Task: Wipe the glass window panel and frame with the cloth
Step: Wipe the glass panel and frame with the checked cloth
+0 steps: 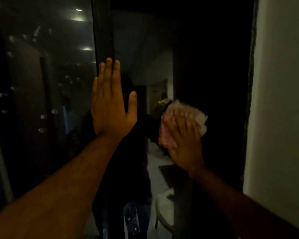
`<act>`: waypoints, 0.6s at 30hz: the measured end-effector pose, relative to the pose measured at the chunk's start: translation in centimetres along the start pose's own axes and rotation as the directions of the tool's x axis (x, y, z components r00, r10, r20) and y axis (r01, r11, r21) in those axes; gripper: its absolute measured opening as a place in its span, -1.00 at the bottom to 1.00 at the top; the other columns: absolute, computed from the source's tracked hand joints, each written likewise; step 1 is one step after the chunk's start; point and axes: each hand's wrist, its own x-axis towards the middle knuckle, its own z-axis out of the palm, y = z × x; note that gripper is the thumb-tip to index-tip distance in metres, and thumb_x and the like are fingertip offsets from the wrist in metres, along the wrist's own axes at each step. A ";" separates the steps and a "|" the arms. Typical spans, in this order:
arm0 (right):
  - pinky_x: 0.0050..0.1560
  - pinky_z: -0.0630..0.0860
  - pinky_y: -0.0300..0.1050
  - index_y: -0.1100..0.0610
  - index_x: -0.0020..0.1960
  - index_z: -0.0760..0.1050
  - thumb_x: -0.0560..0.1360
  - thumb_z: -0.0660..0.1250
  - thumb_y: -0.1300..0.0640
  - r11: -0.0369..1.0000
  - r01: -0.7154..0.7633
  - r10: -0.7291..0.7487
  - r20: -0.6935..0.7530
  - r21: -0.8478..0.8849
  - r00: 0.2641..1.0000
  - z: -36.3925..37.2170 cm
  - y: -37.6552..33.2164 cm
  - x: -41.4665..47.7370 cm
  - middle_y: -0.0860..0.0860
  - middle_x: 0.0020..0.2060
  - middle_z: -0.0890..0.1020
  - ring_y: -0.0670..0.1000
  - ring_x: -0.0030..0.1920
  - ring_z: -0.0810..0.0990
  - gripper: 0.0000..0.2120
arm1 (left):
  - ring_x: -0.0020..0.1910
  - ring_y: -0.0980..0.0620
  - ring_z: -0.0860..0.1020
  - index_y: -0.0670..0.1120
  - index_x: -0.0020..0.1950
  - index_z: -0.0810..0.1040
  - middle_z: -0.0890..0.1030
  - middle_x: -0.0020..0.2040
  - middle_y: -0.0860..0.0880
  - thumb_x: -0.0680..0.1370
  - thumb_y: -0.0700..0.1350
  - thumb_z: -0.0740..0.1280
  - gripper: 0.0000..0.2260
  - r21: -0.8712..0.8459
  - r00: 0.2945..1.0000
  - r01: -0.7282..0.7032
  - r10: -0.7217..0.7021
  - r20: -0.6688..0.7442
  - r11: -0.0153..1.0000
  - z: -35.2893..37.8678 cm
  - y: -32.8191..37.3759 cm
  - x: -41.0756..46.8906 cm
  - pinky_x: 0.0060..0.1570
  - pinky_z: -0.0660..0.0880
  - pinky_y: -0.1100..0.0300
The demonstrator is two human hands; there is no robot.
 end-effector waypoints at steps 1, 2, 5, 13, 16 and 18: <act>0.70 0.01 0.27 -0.01 0.75 -0.05 0.57 0.24 -0.10 0.998 -0.051 0.054 -0.058 0.036 0.997 -0.9 0.3 3.3 0.19 0.72 0.12 0.27 0.71 0.11 -0.16 | 0.84 -0.15 0.03 -0.14 0.82 0.07 0.09 0.84 -0.15 0.71 0.06 0.22 -0.27 0.017 1.000 -0.001 0.001 -0.002 1.000 0.0 0.0 -0.1 0.79 0.03 -0.16; 0.70 -0.01 0.24 0.02 0.75 0.00 0.58 0.21 -0.08 0.993 -0.097 0.105 -0.112 0.070 0.988 -1.7 0.6 6.5 0.21 0.71 0.15 0.29 0.71 0.12 -0.19 | 0.84 -0.16 0.04 -0.14 0.82 0.08 0.09 0.84 -0.15 0.70 0.06 0.23 -0.27 0.028 1.000 0.005 -0.005 -0.002 1.000 0.0 0.0 -0.1 0.79 0.03 -0.17; 0.67 0.09 0.27 0.12 0.69 0.24 0.61 0.20 -0.05 0.957 -0.238 0.268 -0.185 0.166 0.946 -4.0 0.7 13.9 0.23 0.66 0.30 0.35 0.66 0.25 -0.32 | 0.84 -0.18 0.05 -0.13 0.82 0.11 0.10 0.84 -0.16 0.69 0.05 0.25 -0.28 0.073 0.999 0.016 -0.018 0.026 0.997 -0.2 0.4 0.1 0.79 0.03 -0.17; 0.70 0.08 0.30 0.31 0.68 0.18 0.72 0.11 -0.11 0.497 -0.417 0.754 -0.140 0.761 0.642 -7.3 -5.1 19.8 0.29 0.66 0.26 0.31 0.68 0.21 -0.32 | 0.82 -0.10 0.13 -0.04 0.81 0.18 0.15 0.83 -0.10 0.70 0.07 0.22 -0.33 0.218 0.969 -0.113 0.059 0.240 0.969 -6.9 -1.7 -5.9 0.77 0.03 -0.24; 0.73 0.04 0.18 0.24 0.71 0.14 0.68 0.01 -0.30 0.479 -0.372 0.728 -0.123 0.795 0.674 -9.9 -10.3 21.6 0.23 0.68 0.24 0.28 0.69 0.18 -0.20 | 0.81 -0.08 0.17 0.00 0.79 0.18 0.18 0.82 -0.07 0.67 0.07 0.23 -0.32 0.366 0.984 -0.077 0.011 0.180 0.927 -13.4 -6.9 -7.3 0.79 -0.11 -0.12; 0.71 0.09 0.11 0.11 0.71 0.14 0.69 0.04 -0.38 0.500 -0.253 0.672 -0.187 0.828 0.717 -11.9 -14.1 23.1 0.19 0.66 0.30 0.25 0.67 0.25 -0.23 | 0.80 -0.11 0.21 -0.01 0.78 0.23 0.22 0.81 -0.10 0.66 0.07 0.20 -0.34 0.464 0.991 0.003 -0.064 0.115 0.886 -18.1 -10.8 -6.9 0.77 -0.05 -0.18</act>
